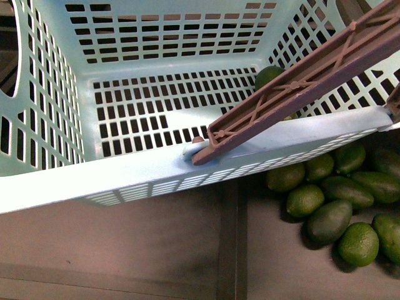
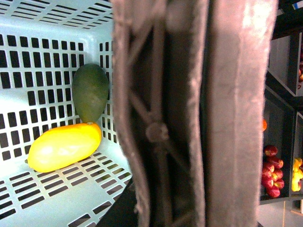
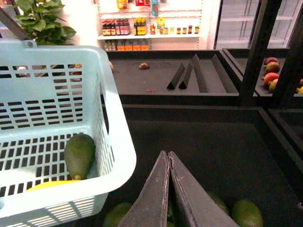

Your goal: Pick mango and avocado into basket

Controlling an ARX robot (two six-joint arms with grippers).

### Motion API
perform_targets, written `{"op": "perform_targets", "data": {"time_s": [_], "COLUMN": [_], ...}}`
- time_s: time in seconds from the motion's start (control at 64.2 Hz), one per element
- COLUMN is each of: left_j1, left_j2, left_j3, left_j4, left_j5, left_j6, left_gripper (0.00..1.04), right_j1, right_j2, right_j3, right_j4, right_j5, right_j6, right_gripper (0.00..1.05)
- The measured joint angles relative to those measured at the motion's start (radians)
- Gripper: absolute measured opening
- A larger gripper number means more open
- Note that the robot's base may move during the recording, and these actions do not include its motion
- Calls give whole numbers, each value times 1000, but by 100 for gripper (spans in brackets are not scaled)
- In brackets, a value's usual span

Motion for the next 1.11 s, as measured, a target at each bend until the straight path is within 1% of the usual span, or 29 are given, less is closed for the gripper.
{"op": "perform_targets", "data": {"time_s": [0.28, 0.638, 0.685, 0.732, 0.763, 1.043, 1.105], "left_j1": [0, 0, 0, 0, 0, 1, 1], "left_j2": [0, 0, 0, 0, 0, 0, 0], "left_j3": [0, 0, 0, 0, 0, 0, 0], "left_j4": [0, 0, 0, 0, 0, 0, 0], "left_j5": [0, 0, 0, 1, 0, 1, -1], "left_j6": [0, 0, 0, 0, 0, -2, 1], "left_gripper": [14, 14, 14, 14, 14, 14, 14], "right_j1": [0, 0, 0, 0, 0, 0, 0], "right_j2": [-105, -196, -230, -298, -332, -369, -369], "right_j3": [0, 0, 0, 0, 0, 0, 0], "right_j4": [-104, -194, -232, -329, -357, -372, -372], "right_j5": [0, 0, 1, -2, 0, 0, 0], "right_j6": [0, 0, 0, 0, 0, 0, 0], "right_gripper": [2, 2, 2, 2, 2, 2, 12]}}
